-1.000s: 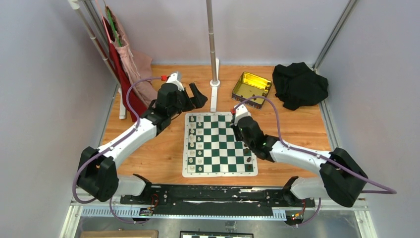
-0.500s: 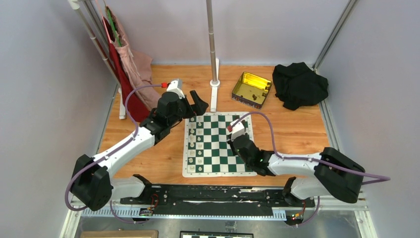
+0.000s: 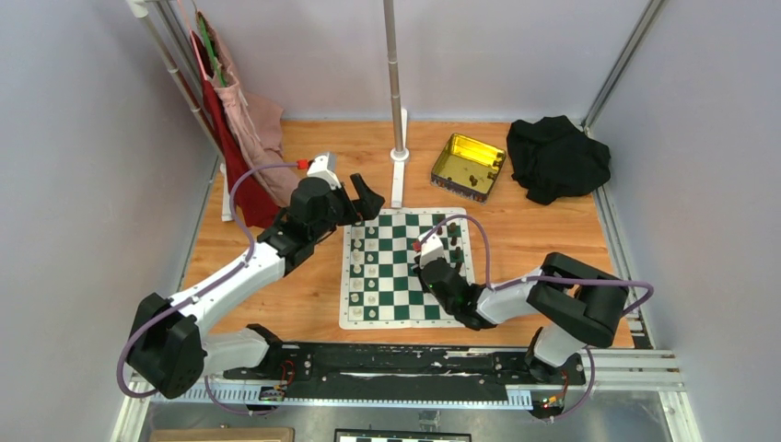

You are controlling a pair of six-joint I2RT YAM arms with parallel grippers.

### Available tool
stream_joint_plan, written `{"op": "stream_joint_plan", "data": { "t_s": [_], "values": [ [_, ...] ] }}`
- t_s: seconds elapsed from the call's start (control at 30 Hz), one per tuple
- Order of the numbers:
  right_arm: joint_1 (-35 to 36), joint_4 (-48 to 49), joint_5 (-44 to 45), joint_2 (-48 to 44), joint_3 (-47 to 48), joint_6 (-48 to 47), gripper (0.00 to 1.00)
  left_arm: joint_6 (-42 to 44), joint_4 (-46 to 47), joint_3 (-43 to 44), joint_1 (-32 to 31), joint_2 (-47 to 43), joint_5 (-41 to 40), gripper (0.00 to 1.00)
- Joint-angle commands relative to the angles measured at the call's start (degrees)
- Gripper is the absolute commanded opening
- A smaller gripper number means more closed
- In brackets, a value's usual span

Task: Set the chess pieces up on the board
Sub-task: Place the chess piece on the chessboard, then move the chess piece to the chessboard.

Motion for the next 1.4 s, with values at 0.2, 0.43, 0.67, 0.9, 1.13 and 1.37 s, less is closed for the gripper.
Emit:
{"op": "stream_joint_plan", "data": {
  "t_s": [0.2, 0.43, 0.67, 0.9, 1.13, 1.37],
  "values": [
    [2.55, 5.46, 4.37, 3.79, 0.22, 1.87, 0.02, 1.19, 2.34, -1.8, -0.4, -3.38, -0.67, 1.0],
    [4.92, 2.38, 7.34, 2.51, 1.84, 0.92, 0.25, 1.17, 2.34, -2.46, -0.4, -3.95, -0.36, 1.0],
    [5.93, -3.26, 9.99, -1.43, 4.09, -0.43, 0.32, 0.93, 2.69, -2.46, -0.4, -4.09, -0.06, 1.0],
    [5.93, -12.22, 11.48, -5.86, 7.56, 0.21, 0.33, 0.74, 2.87, -2.16, -0.48, -4.0, 0.12, 1.0],
    [4.98, -32.05, 9.55, -5.31, 18.78, 4.51, 0.31, 0.67, 2.93, -1.84, -0.58, -3.36, 0.38, 1.0],
    [1.67, -39.59, 4.27, -4.53, 22.65, 9.49, 0.27, 0.8, 2.95, -2.18, -0.58, -3.49, 0.3, 1.0]
  ]
}}
